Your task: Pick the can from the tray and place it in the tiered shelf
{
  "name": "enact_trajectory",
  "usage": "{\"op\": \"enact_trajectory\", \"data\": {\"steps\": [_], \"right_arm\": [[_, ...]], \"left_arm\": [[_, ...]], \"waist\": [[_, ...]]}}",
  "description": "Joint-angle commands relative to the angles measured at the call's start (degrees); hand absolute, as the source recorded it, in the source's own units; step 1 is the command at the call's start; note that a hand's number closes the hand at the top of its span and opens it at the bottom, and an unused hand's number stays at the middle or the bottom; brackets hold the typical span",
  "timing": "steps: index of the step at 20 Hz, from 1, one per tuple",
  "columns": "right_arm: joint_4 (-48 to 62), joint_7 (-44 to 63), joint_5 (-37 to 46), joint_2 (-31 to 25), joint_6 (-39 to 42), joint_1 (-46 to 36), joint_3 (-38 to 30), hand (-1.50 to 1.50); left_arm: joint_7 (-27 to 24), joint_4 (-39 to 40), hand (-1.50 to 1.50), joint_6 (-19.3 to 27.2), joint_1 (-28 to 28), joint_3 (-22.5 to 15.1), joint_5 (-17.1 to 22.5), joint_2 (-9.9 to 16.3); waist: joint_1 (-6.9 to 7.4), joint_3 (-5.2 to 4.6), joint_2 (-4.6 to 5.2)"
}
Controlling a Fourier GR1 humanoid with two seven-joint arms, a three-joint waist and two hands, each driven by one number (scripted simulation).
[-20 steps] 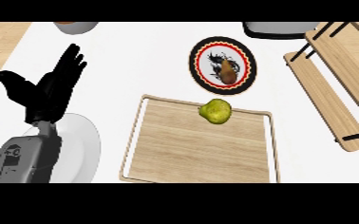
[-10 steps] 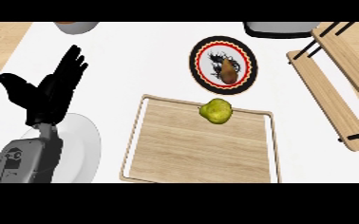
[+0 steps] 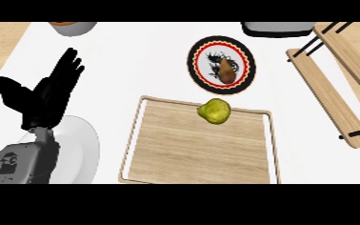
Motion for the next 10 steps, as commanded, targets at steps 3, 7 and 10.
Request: {"op": "enact_trajectory", "data": {"steps": [3,7,10], "right_arm": [[11.2,-8.8,-7.7,-7.2,12.0,8.6,-10.6,-1.50],[18.6,-14.4,-10.6,-11.0,19.6,11.8,-13.3,-1.50],[19.8,-24.4,-8.2,-11.5,22.4,17.8,-15.4,-1.50]], "left_arm": [[1.7,-2.1,0.00,0.2,0.4,0.0,0.0,-0.1],[-3.1,4.0,0.00,-0.4,-0.8,1.9,-0.1,0.2],[0.1,2.3,0.00,-1.2,-2.1,2.3,1.0,1.3]], "waist": [[-0.38,0.11,0.02],[-0.39,0.10,0.19],[-0.40,0.15,0.13]]}}
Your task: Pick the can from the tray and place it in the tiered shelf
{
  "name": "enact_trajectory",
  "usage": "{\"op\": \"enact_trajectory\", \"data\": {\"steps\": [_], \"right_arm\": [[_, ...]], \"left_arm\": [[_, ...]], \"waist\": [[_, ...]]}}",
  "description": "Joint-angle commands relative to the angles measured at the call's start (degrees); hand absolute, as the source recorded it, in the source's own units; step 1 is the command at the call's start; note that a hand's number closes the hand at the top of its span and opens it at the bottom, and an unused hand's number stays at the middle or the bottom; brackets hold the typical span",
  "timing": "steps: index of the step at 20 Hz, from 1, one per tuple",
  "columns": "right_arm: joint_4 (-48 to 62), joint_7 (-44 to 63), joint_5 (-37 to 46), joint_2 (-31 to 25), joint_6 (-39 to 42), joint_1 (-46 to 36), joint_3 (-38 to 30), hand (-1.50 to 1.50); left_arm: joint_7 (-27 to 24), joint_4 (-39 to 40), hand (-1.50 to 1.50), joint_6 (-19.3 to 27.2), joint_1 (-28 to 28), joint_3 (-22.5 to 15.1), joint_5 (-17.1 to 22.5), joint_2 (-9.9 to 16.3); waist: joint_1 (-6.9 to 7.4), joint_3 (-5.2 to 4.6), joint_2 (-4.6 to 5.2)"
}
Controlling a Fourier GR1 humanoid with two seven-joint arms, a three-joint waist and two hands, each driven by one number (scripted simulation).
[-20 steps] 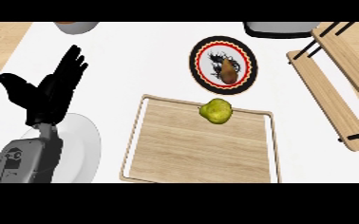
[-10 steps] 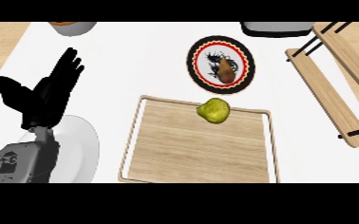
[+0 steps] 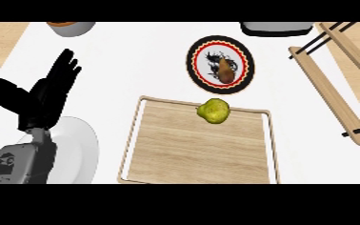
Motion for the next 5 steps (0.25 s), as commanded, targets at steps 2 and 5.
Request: {"op": "enact_trajectory", "data": {"steps": [2,5], "right_arm": [[-0.4,-8.9,-1.4,-1.5,7.8,7.8,-4.5,-1.50],[-2.1,-15.1,2.1,1.7,5.3,9.3,-2.3,-1.50]], "left_arm": [[-0.5,1.6,0.00,0.5,-0.8,-1.4,-1.1,-1.5],[0.6,-2.5,0.00,0.1,1.9,-1.5,-0.8,-1.3]], "waist": [[-0.09,-0.03,0.00],[0.84,-0.03,0.03]]}}
